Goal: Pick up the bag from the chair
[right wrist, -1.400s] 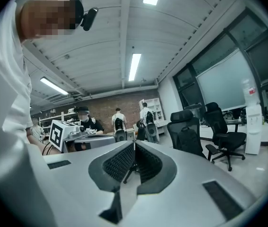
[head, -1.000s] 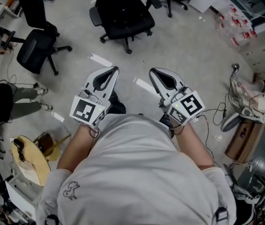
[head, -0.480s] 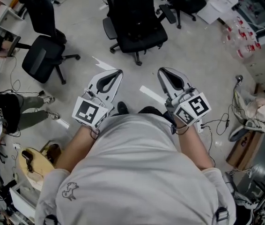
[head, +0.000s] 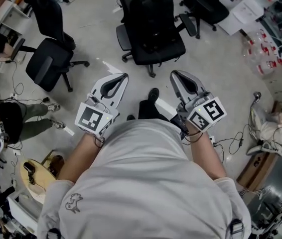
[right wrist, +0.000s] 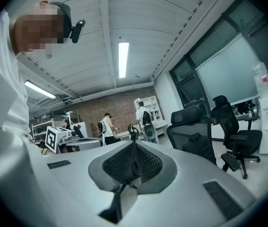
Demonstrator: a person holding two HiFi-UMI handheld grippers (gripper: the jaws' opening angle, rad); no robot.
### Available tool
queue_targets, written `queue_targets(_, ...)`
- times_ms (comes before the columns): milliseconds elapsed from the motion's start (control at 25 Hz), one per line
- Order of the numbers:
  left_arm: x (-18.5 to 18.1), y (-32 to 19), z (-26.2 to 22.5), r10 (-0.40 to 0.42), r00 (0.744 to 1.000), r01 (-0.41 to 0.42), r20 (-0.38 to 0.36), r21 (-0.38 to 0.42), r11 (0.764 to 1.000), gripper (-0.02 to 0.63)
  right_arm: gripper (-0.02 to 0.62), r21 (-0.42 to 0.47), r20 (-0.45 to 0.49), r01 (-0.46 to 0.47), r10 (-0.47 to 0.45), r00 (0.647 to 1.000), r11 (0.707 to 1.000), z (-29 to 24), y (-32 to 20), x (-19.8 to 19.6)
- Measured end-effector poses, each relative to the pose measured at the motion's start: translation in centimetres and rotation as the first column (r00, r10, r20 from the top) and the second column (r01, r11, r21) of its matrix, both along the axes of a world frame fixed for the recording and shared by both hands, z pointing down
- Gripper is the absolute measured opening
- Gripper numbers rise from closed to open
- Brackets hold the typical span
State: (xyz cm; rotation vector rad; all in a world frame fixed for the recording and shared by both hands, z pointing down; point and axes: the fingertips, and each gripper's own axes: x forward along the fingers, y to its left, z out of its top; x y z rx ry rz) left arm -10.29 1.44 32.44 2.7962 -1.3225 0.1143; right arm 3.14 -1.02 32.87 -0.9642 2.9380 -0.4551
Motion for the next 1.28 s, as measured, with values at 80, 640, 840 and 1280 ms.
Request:
queue_targets(80,-0.4,-2.0,0.1,-0.020,1.000,0.020,0.000,-0.011,1.000,0.011,0.035,-0.001,0.001,0.015,-0.015,1.000,1.000,0.1,-2.5,0.0)
queue_targets(640,2.7,-18.7,1.0,-0.129,0.991,0.130,0.025,-0.035,0.991,0.011,0.035,-0.011,0.017,0.082,-0.082,0.996,0.997,0.5,-18.8,5.1)
queue_targets(840,4.0,-22.5,1.3,-0.129,0.991,0.130,0.044,-0.021,0.991,0.011,0.035,-0.016,0.000,0.120,-0.120,0.993,0.993,0.7,-22.7,5.9)
queue_targets(1280,6.3,-29.3,2.5,-0.069,0.997,0.071,0.041,-0.038,0.997,0.011,0.037,-0.049,-0.018,0.115,-0.116,0.993,0.992,1.8,-27.6,6.9)
